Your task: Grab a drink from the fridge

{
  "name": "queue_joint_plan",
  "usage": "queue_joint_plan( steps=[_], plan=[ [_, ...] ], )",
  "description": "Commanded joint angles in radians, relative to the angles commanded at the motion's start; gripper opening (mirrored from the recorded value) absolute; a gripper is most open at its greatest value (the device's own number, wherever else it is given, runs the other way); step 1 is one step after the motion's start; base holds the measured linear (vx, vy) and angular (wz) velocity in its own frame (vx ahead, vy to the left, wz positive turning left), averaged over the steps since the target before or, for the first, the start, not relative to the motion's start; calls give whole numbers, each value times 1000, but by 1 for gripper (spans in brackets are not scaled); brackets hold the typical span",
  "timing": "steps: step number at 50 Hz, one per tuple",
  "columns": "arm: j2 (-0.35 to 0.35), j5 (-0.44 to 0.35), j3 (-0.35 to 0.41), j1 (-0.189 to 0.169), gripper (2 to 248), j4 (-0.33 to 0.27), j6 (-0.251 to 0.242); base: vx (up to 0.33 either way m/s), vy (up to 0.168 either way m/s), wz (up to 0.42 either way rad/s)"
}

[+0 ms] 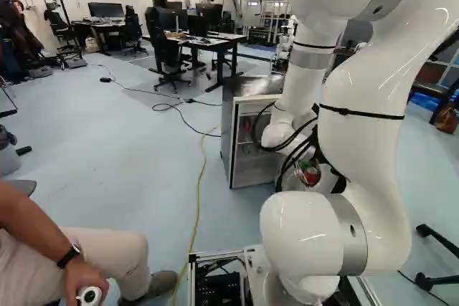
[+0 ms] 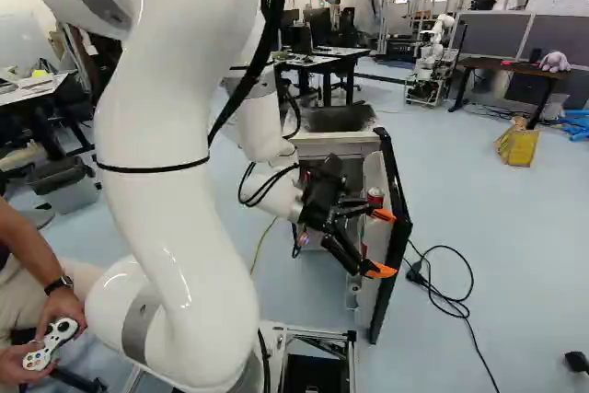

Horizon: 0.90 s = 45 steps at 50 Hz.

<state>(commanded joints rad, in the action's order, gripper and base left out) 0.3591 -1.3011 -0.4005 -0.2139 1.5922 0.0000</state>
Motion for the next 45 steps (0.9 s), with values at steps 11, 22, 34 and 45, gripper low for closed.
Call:
queue_joint_plan(
  steps=[11,22,34,45],
  plan=[
    [29,0,-57,-65,247,0,0,0,0,0],
    [58,0,-113,-126,247,0,0,0,0,0],
    [90,0,-175,-186,247,0,0,0,0,0],
    [120,0,-233,-238,247,0,0,0,0,0]
  ],
)
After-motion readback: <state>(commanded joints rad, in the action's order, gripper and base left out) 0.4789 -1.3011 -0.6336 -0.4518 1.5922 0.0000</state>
